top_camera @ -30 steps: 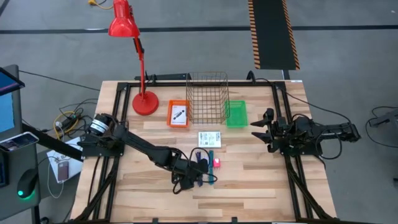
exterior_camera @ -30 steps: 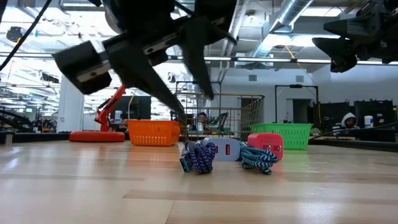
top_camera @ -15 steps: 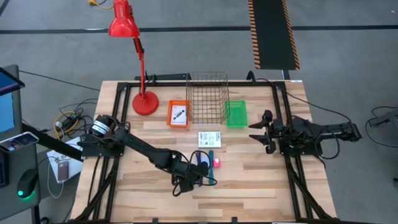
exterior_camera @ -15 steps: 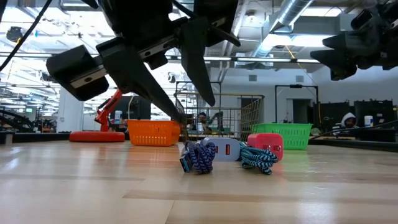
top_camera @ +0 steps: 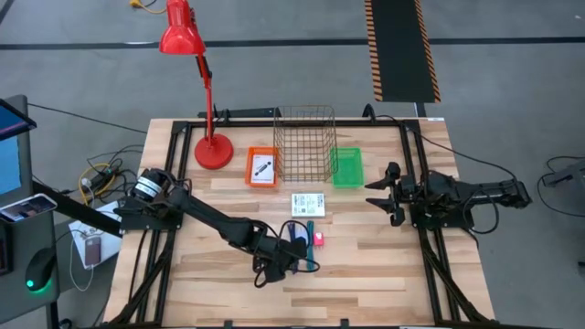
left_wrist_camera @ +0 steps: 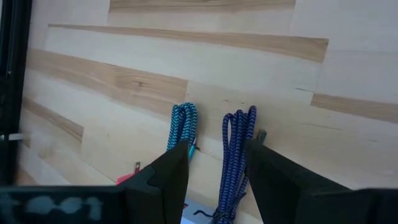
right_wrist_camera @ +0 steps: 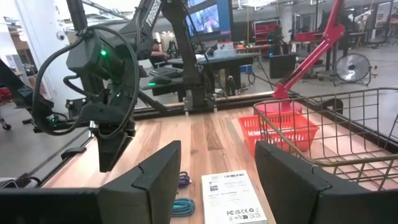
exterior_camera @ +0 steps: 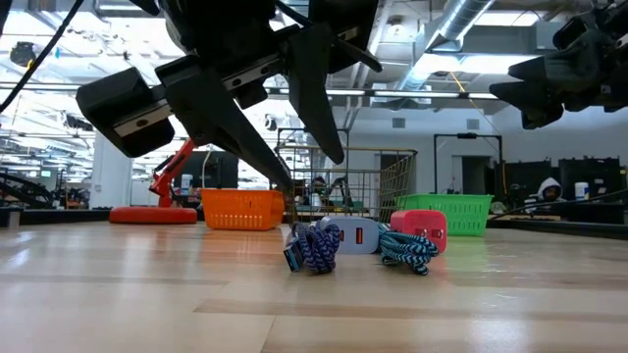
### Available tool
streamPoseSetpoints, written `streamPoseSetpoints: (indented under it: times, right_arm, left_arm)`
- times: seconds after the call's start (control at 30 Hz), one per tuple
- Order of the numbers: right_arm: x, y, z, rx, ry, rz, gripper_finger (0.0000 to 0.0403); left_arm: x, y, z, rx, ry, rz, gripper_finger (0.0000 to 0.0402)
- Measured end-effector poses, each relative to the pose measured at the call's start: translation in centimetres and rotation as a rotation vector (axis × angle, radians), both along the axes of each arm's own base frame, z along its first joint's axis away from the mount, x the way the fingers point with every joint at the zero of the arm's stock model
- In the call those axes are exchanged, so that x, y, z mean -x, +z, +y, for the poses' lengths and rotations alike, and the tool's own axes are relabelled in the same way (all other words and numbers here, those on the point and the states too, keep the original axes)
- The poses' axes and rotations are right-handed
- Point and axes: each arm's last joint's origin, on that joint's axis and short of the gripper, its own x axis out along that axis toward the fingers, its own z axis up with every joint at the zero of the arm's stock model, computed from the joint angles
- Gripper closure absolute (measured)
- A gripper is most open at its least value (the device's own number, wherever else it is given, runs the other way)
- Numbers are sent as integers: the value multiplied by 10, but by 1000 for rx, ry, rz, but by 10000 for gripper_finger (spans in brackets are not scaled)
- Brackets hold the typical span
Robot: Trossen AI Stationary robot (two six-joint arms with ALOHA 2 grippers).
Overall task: Pick and place items into bin
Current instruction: Put the violet charger cable into the wire basket
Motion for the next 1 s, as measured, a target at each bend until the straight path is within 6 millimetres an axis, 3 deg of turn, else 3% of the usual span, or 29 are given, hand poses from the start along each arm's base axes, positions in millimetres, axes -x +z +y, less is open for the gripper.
streamPoseSetpoints:
  times: [0.4,0.7,1.0]
  right_arm:
    - [0,0,0,0,0,0,204]
    - [0,-2,0,1,0,16,204]
    - [0,-2,0,1,0,15,204]
  left_arm:
    - [-1,0,3,22,5,7,255]
    - [-8,-40,-3,-38,12,78,256]
    - [-11,-47,-7,-57,8,54,256]
